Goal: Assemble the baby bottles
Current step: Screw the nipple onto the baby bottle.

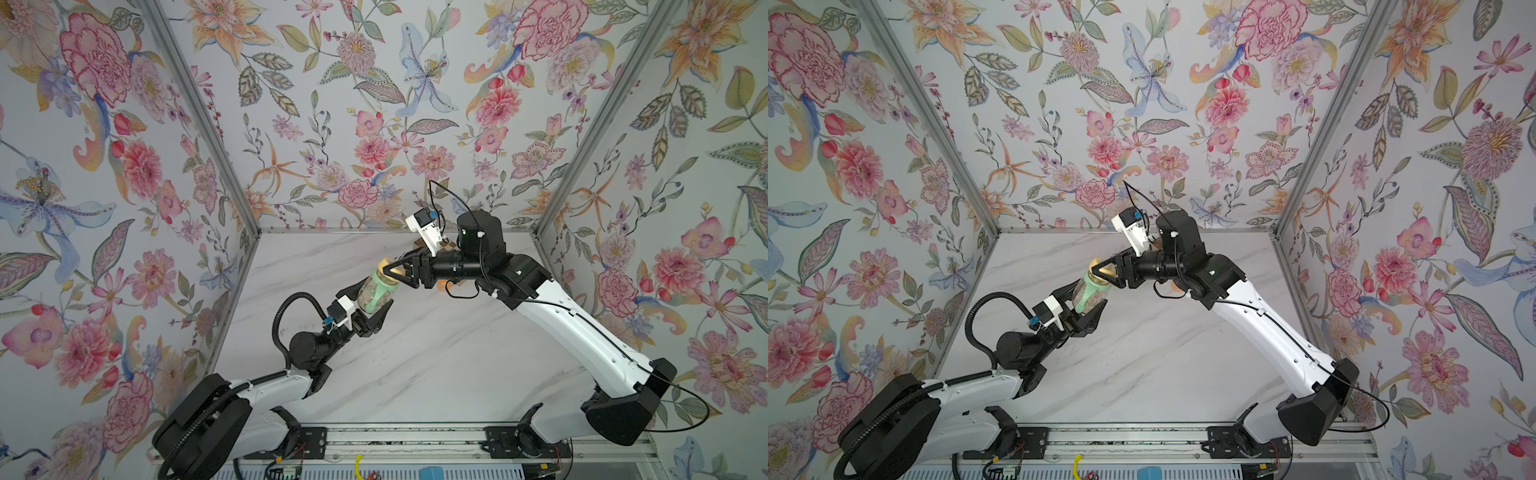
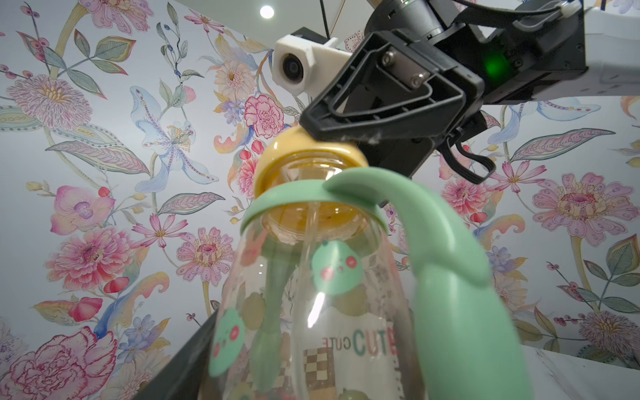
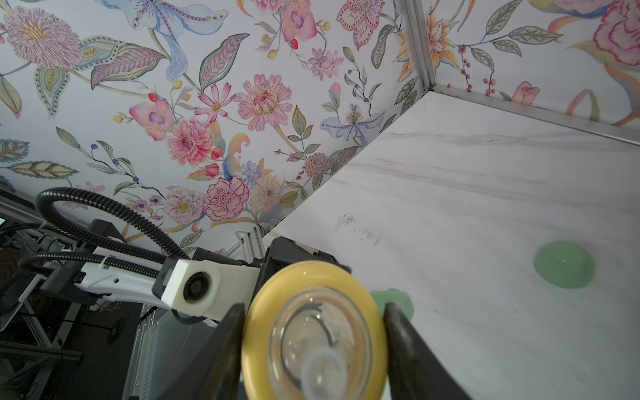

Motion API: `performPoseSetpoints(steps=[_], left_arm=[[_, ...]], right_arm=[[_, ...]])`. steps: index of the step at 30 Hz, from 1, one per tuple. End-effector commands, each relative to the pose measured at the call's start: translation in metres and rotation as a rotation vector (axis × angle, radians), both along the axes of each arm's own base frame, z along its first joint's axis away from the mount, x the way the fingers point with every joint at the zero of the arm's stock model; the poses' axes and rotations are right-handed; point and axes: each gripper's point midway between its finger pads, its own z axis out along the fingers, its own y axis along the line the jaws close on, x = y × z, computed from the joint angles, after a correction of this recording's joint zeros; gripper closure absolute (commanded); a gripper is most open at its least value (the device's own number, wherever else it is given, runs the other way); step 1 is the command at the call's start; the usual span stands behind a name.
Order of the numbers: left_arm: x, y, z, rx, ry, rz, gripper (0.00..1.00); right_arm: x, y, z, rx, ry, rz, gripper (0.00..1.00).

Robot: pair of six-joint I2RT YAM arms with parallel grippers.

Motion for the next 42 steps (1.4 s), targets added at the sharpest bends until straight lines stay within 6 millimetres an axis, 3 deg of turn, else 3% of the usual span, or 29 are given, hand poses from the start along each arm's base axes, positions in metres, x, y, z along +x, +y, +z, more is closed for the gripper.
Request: performPoseSetpoints(steps=[1, 10, 16, 30, 42], left_arm=[[-0.040, 0.026, 0.069, -0.207, -0.251, -0.038, 1.00], [-0.040, 0.016, 0.074, -0.212, -0.237, -0.122, 1.00], [-0.040, 0.012, 0.076, -0.211, -0.221, -0.177, 1.00], [-0.026, -0.006, 0.061, -0.149, -0.119, -0.255, 1.00], [-0.026, -0.018, 0.052, -0.047, -0.129, -0.243, 1.00]], right_arm=[[-0.027, 0.000, -0.047, -0.165, 0.044, 0.094, 0.57], [-0.037, -0.006, -0.062, -0.261, -0.072, 0.152, 0.58], [-0.033, -0.014, -0.080, -0.353, -0.103, 0.138, 0.58], [-0.023, -0.032, -0.081, -0.487, -0.241, 0.122, 0.57], [-0.026, -0.025, -0.085, -0.525, -0.174, 0.195, 0.54]])
